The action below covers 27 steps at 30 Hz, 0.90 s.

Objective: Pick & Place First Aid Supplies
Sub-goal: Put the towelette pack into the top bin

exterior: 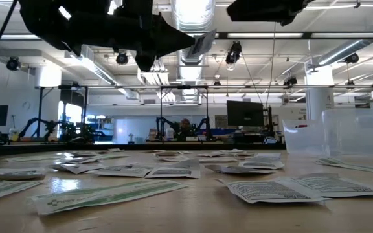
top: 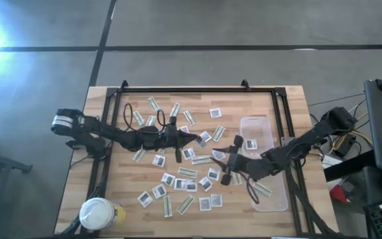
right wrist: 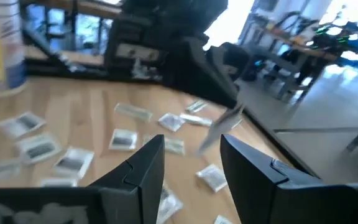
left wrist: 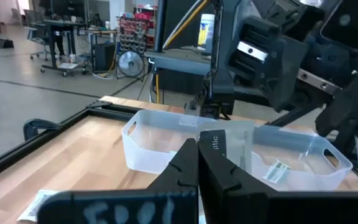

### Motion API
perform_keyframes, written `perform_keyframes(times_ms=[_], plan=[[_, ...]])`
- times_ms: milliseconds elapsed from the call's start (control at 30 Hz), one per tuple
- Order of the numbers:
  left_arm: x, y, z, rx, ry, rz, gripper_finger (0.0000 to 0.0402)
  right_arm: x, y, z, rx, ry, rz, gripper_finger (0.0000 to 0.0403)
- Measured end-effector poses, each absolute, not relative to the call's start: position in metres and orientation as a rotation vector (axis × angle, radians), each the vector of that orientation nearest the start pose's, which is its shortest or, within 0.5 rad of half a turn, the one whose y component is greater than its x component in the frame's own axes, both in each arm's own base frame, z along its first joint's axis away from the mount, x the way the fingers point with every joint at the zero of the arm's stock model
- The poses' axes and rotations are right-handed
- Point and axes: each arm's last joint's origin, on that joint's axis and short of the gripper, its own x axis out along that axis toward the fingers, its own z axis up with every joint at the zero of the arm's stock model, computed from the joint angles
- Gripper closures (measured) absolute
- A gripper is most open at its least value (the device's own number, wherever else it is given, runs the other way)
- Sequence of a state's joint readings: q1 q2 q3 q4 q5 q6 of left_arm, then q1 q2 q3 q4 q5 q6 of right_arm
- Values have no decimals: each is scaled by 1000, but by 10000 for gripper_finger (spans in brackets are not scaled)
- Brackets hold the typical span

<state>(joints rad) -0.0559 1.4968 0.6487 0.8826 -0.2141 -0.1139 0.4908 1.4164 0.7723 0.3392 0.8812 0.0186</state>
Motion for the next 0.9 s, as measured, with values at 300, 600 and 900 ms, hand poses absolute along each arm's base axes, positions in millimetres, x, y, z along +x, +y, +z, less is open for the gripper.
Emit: perform_keyframes(times_ms=[300,600,900], plan=[[305,-13,226,-65,-39,158,402,281,116,230,-107,189,-521,248],[305,-12,226,-55,-39,166,401,286,106,229,7,158,-566,253],[305,-12,226,-47,-39,167,402,297,96,217,40,169,-564,267]])
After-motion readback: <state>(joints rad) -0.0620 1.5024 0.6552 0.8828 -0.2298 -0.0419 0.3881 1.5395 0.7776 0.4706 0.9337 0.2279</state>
